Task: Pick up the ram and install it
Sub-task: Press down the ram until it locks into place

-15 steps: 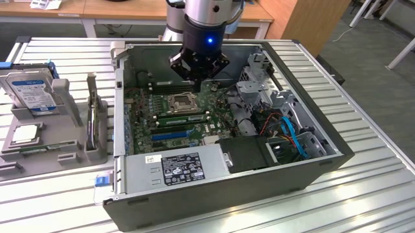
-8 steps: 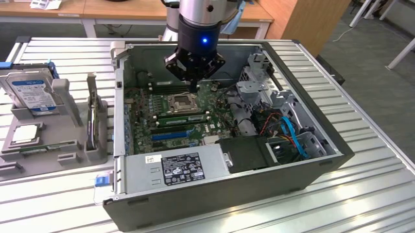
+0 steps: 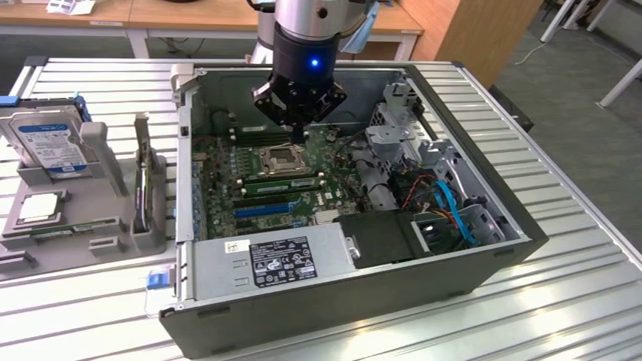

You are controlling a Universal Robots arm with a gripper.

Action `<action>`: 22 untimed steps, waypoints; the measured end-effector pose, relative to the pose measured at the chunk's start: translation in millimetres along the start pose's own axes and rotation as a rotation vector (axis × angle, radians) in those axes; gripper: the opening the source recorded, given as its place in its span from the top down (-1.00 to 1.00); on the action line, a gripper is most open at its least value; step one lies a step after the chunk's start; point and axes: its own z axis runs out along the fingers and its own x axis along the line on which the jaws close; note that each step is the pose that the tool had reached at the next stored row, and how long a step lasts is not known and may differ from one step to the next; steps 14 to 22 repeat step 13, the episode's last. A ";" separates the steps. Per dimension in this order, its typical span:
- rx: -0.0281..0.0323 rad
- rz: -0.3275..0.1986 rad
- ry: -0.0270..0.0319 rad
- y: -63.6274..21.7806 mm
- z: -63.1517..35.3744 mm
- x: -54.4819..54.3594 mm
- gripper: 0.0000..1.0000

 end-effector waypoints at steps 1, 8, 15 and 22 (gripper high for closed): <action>0.0000 0.000 0.0008 0.0 0.0 0.0 0.80; -0.0003 0.001 0.0089 0.0 0.0 0.0 0.80; -0.0004 0.000 0.0089 0.0 0.1 0.0 0.80; -0.0004 0.000 0.0089 0.0 0.1 0.0 0.80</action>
